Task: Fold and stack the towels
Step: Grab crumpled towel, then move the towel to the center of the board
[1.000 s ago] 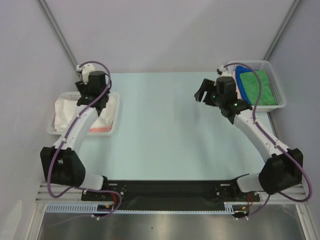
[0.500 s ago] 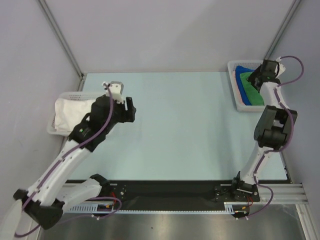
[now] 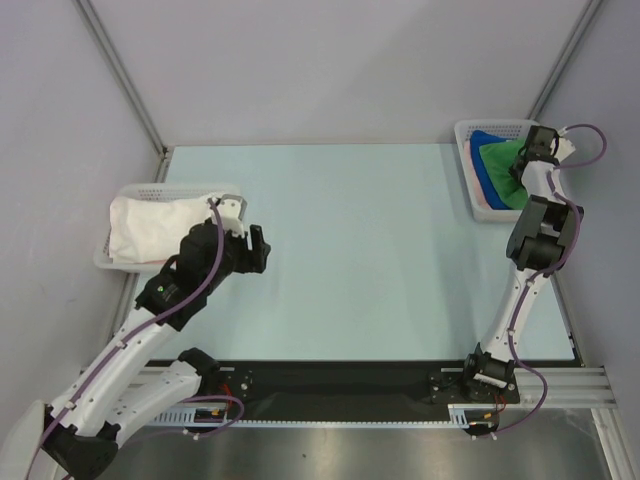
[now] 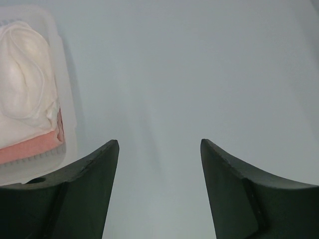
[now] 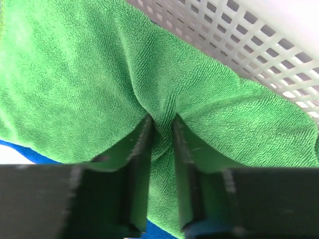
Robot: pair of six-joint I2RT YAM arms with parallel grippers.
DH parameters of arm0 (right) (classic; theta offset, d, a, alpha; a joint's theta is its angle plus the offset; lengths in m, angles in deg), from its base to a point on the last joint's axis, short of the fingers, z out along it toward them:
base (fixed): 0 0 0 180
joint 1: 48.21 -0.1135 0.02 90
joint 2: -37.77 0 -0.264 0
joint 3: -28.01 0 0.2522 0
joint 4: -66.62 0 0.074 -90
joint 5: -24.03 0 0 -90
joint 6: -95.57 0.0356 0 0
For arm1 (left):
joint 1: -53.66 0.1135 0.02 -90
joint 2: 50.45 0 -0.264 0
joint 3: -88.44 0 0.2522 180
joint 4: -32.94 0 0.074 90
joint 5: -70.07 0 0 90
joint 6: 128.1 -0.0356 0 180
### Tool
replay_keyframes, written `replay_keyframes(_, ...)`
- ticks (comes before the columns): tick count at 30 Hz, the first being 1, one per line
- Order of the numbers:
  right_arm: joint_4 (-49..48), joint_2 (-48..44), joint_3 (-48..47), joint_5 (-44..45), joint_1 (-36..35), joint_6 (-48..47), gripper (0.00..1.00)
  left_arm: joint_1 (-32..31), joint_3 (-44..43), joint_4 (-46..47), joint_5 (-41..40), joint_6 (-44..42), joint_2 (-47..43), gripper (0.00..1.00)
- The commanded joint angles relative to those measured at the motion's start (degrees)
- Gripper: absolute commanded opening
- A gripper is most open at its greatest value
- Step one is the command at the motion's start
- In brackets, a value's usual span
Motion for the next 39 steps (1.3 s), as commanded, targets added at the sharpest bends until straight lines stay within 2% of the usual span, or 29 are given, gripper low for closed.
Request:
replay_keyframes(1,-1.2,-2.8,-0.4,1.5,-0.5,0.7,0.24,0.4,0.5,2.6,0.9,-0.8,-0.7,0.72)
replay_keyframes(4,-1.3,-6.4,1.3,1.9,-0.5,0.0,0.17,0.4,1.5,2.9,1.5,-0.9,-1.7,0.72)
replay_keyframes(5,-1.4,-7.6,1.8,1.7,-0.5,-0.1,0.11,0.4,1.5,2.8,1.6,-0.9,-1.9,0.72)
replay_keyframes(7,-1.3,-10.3,1.8,1.4,-0.5,-0.1,0.05,0.3,1.6,2.8,1.8,-0.9,-2.0,0.72)
replay_keyframes(9,-0.9,-11.7,1.1,0.5,-0.7,-1.0,0.09,0.3,1.6,2.6,1.9,-1.0,-2.1,0.72)
replay_keyframes(10,-0.1,-12.9,-0.8,0.1,-0.9,-1.4,0.13,0.3,1.7,2.5,1.9,-1.0,-2.3,0.72)
replay_keyframes(11,0.3,-13.2,-1.7,-0.5,-1.3,-2.1,0.23,0.3,1.9,2.7,2.0,-1.1,-2.5,0.72)
replay_keyframes(12,1.5,-13.7,-2.7,-0.7,-1.7,-3.2,0.23,0.3,2.0,2.6,2.2,-1.2,-2.7,0.72)
replay_keyframes(13,2.0,-14.7,-3.9,-0.2,-2.0,-3.7,0.20,0.4,2.1,2.7,2.3,-1.2,-3.0,0.72)
replay_keyframes(14,2.0,-15.9,-4.6,0.1,-2.7,-4.1,0.08,0.4,2.2,2.7,2.3,-1.2,-2.9,0.72)
replay_keyframes(17,0.8,-20.4,-4.6,1.0,-4.7,-5.9,0.00,0.4,2.1,2.5,2.3,-1.2,-2.8,0.72)
replay_keyframes(24,1.5,-30.1,-7.1,-4.0,-10.5,-8.6,0.00,0.4,2.0,2.6,2.2,-1.3,-3.0,0.72)
replay_keyframes(27,3.3,-33.8,-7.2,-4.8,-16.4,-10.9,0.00,0.4,2.0,2.5,2.2,-1.3,-3.0,0.71)
replay_keyframes(28,3.8,-34.8,-6.9,-3.8,-20.9,-11.4,0.00,0.4,2.0,2.7,1.9,-1.3,-2.9,0.71)
replay_keyframes(30,4.0,-38.7,-4.1,-2.8,-24.6,-11.9,0.00,0.4,2.0,2.6,1.6,-1.2,-3.1,0.71)
replay_keyframes(33,-0.1,-45.9,7.0,-3.3,-31.7,-11.1,0.00,0.4,2.2,2.8,0.9,-1.1,-3.5,0.71)
replay_keyframes(34,-1.2,-47.2,13.6,-2.4,-33.7,-11.5,0.00,0.5,2.1,2.7,0.8,-0.9,-3.6,0.71)
replay_keyframes(37,-3.0,-49.8,21.7,-3.5,-41.1,-11.7,0.00,0.4,2.3,2.8,0.8,-0.3,-3.4,0.72)
replay_keyframes(39,-4.9,-50.8,32.0,0.6,-47.7,-10.1,0.00,0.5,2.3,2.5,1.1,0.4,-3.0,0.73)
